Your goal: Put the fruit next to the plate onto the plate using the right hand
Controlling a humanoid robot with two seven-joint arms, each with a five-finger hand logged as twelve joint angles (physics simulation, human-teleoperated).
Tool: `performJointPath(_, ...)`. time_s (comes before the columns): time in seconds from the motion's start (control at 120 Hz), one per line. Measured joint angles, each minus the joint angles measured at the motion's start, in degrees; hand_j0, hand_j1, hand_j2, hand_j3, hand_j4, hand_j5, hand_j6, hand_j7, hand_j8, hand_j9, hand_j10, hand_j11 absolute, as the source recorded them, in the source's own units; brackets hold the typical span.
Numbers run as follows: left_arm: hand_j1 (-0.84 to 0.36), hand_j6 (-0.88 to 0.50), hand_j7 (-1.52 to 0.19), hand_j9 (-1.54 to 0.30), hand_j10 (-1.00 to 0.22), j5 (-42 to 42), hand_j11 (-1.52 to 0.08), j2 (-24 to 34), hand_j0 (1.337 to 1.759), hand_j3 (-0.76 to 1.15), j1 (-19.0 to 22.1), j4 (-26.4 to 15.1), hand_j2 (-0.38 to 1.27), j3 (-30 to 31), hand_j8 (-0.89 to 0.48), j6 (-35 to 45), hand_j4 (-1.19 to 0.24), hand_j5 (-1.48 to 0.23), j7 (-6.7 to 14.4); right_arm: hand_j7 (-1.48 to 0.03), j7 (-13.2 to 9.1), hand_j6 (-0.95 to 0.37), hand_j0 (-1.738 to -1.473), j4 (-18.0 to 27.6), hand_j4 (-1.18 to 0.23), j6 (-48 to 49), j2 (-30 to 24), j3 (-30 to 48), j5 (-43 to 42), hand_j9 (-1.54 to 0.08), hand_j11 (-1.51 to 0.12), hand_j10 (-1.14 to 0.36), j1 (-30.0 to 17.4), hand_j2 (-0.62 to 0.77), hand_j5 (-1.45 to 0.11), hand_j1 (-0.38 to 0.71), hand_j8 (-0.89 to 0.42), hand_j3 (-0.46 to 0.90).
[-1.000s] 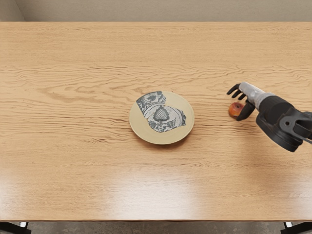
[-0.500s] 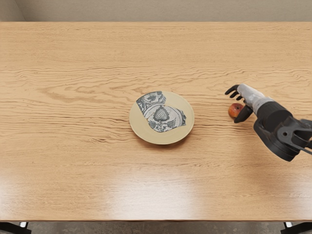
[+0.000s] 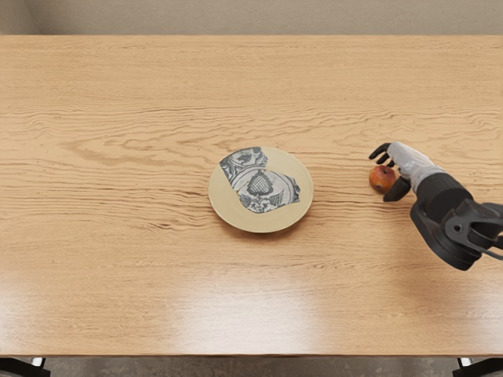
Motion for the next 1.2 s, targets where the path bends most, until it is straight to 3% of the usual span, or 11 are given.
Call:
performJointPath(0.183,0.07,-0.23,-0.3,-0.3,-0.23,0.0,-0.3,0.0,1.658,0.0,0.0,0.02,0.05,0.0,-0.23,-0.01,-0.23,-0.3,0.0,-0.51,0.0,-0.4,-1.658,-0.95,-0.41,-0.07,0.98,0.06,0.19,-0.51,-0.51,-0.4,-0.01,-0.07,-0.51,0.12,-0.39,0.0)
performJointPath(0.417,0.07,-0.23,-0.3,-0.3,-0.23,0.0,-0.3,0.0,1.658,0.0,0.0,0.0,0.05,0.0,-0.23,0.0,-0.23,-0.3,0.0,-0.62,-0.01,-0.49,-1.658,-1.16,-0.5,-0.07,1.22,0.03,0.37,-0.62,-0.62,-0.49,-0.13,-0.09,-0.61,0.22,-0.4,0.0)
performJointPath(0.658,0.07,-0.23,-0.3,-0.3,-0.23,0.0,-0.3,0.0,1.658,0.0,0.0,0.02,0.05,-0.01,-0.23,-0.01,-0.23,-0.3,0.0,-0.72,-0.18,-0.45,-1.655,-1.27,-0.61,-0.24,1.91,0.02,0.21,-0.69,-0.71,-0.52,-0.41,0.08,-0.66,0.32,-0.36,0.0)
performJointPath(0.742,0.07,-0.23,-0.3,-0.3,-0.23,0.0,-0.3,0.0,1.658,0.0,0.0,0.02,0.05,-0.01,-0.23,-0.01,-0.23,-0.3,0.0,-0.75,-0.13,-0.47,-1.654,-1.3,-0.64,-0.2,2.06,0.04,0.1,-0.7,-0.73,-0.51,-0.59,0.12,-0.67,0.32,-0.39,0.0)
performJointPath(1.075,0.07,-0.23,-0.3,-0.3,-0.23,0.01,-0.3,0.0,1.658,0.0,0.0,0.01,0.05,-0.01,-0.23,-0.01,-0.23,-0.3,0.0,-0.79,-0.06,-0.52,-1.649,-1.63,-0.69,0.1,2.06,0.36,2.59,-0.72,-0.77,-0.56,-0.69,0.05,-0.69,0.25,-0.45,0.0)
performJointPath(1.2,0.07,-0.23,-0.3,-0.3,-0.23,0.0,-0.3,0.0,1.658,0.0,0.0,0.02,0.05,0.0,-0.23,0.0,-0.23,-0.3,0.0,-0.79,-0.05,-0.55,-1.651,-1.59,-0.66,1.06,1.51,1.35,5.77,-0.74,-0.77,-0.59,-0.2,0.11,-0.73,0.25,-0.47,0.0)
